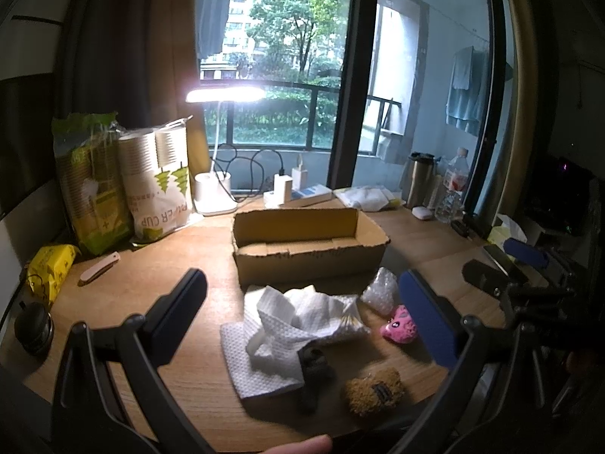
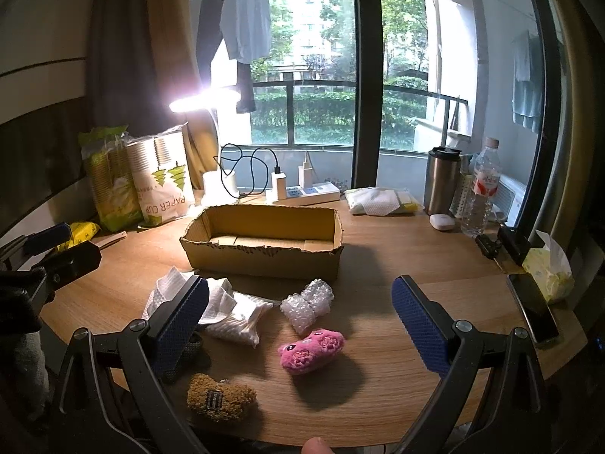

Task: Organize soft objects

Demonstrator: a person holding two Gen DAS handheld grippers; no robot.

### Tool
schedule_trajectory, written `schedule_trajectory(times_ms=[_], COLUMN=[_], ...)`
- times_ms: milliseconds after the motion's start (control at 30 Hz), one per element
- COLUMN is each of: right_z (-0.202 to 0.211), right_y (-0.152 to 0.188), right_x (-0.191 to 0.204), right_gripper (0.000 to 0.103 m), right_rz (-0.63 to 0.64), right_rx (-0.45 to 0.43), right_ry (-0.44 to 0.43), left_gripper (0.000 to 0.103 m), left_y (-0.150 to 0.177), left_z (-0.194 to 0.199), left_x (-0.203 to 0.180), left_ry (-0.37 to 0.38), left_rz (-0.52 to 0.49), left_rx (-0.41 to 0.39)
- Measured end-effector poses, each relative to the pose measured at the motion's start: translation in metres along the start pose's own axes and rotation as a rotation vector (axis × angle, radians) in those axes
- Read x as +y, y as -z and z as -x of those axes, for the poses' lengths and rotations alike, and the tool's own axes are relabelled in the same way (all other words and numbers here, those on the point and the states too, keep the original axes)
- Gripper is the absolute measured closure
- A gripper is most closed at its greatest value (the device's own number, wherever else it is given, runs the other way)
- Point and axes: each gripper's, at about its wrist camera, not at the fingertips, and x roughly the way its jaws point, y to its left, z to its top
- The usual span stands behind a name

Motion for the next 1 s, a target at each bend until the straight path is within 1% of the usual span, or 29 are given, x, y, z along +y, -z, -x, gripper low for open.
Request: schedule_trajectory(times_ms=[433, 1000], right_z=[-0.0036, -0.0030], right_y=[0.0029, 0.0033], right_x=[-0.0005, -0.0034], right_gripper=[0.003, 0.003], right_rz=[-0.004, -0.010], right_rx=[0.008, 0.003], right_ry=[-0.001, 0.001], left_gripper=[0.000, 0.000], left_y=[0.0016, -0.0004], left_z=[-0.0056, -0.0045], left_x=[-0.0024, -0.0063], left_ry=[-0.004, -0.001], left_rz=[0.002, -0.005], left_rx=[0.022, 0.013])
